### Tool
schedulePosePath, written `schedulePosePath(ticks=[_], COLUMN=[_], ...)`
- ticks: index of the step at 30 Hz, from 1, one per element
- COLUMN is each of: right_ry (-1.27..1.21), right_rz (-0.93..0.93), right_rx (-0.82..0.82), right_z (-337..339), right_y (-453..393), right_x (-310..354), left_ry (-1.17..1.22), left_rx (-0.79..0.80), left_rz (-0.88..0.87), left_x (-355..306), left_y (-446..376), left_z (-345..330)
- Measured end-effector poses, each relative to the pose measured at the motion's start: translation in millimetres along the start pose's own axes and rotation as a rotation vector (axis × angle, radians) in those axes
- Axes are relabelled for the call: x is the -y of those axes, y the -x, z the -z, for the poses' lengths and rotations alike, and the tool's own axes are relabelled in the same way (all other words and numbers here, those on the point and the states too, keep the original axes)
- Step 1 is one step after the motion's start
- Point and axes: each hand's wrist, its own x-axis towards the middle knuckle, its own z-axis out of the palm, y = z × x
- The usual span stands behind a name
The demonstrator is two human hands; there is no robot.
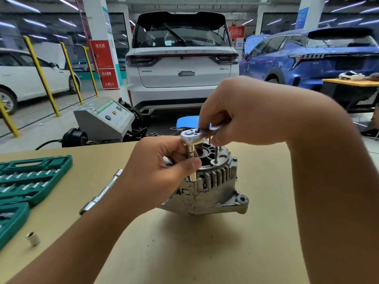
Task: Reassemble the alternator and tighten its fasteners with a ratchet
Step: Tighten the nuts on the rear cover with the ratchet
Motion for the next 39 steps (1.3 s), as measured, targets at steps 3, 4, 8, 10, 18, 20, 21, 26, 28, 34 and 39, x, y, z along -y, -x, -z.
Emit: schedulePosePath(ticks=[3, 4, 8, 10, 18, 20, 21, 26, 28, 34, 39], right_ry=[-0.033, -0.019, 0.034, 0.002, 0.03, 0.012, -0.013, 0.01, 0.023, 0.046, 0.062], right_rz=[-0.005, -0.004, -0.012, -0.007, -0.068, -0.06, -0.053, -0.054, -0.072, -0.04, -0.049], right_rx=[0.009, -0.011, -0.035, 0.012, 0.011, 0.03, 0.035, 0.002, 0.002, 0.024, 0.038], right_z=[-4, -7, -9, -3, -6, -3, -1, -1, -3, 2, -4], right_y=[-3, -6, -10, -3, -8, -2, 1, 1, -1, 6, 4], right_x=[-1, 0, 2, -1, 9, 9, 8, 13, 15, 14, 18], left_ry=[-0.006, -0.011, -0.031, -0.038, -0.05, -0.026, -0.007, 0.032, 0.056, 0.033, 0.056], left_rx=[0.01, 0.008, -0.009, -0.004, 0.016, -0.011, -0.026, -0.008, -0.008, 0.022, 0.023], left_rz=[0.011, 0.011, -0.012, -0.025, -0.057, -0.067, -0.072, -0.075, -0.057, -0.082, -0.07], left_x=[1, 2, 6, 8, 10, 12, 12, 13, 14, 15, 15], left_y=[-1, -2, -3, -4, -4, -4, -4, -2, -4, -4, -5], left_z=[0, 1, 2, 2, 3, 1, 0, 1, 2, 2, 2])
